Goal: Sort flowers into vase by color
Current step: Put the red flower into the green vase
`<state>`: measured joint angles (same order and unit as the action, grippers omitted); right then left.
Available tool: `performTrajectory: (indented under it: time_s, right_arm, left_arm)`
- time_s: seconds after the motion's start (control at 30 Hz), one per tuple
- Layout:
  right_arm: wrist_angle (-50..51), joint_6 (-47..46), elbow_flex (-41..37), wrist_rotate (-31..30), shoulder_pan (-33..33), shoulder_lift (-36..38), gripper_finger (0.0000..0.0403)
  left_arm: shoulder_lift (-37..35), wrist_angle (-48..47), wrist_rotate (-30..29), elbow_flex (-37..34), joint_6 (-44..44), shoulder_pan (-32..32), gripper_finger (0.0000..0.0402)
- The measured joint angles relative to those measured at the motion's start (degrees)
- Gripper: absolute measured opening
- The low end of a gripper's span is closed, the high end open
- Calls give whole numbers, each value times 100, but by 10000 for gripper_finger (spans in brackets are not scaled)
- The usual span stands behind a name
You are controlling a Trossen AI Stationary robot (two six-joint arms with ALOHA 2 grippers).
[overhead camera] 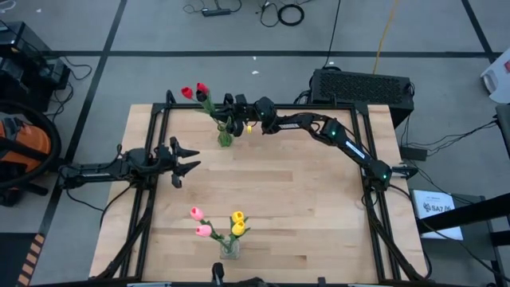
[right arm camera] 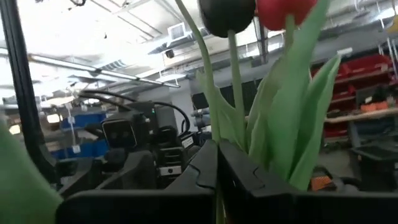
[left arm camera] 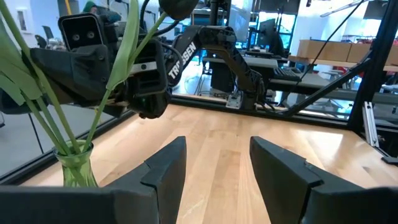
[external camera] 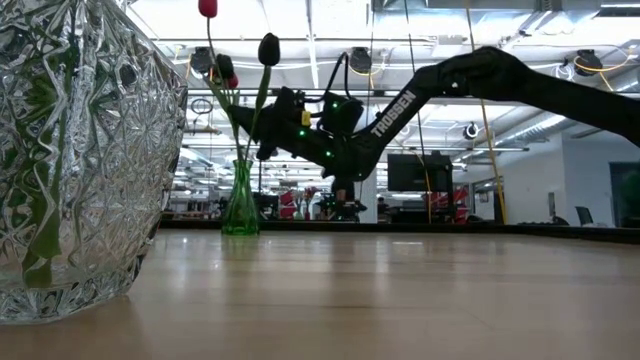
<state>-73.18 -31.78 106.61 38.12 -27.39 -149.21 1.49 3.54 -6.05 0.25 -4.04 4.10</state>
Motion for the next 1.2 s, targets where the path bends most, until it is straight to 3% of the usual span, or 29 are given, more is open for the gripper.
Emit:
performTrajectory:
  time_s: [0.27,0.5,0.9,1.2]
  right_arm:
    - [-28,-651,0,579,-212,0,0]
    - [-69,-724,0,610,-294,0,1]
    - [-80,-842,0,961,-303,0,52]
    - [-617,-1386,0,1158,-381,4,55]
  left_arm:
    - [0,-1,1,1,1,1,185]
    - [-2,0,1,0,0,2,185]
    - [1,1,1,0,1,0,185]
    - [-2,-1,1,1,1,2,185]
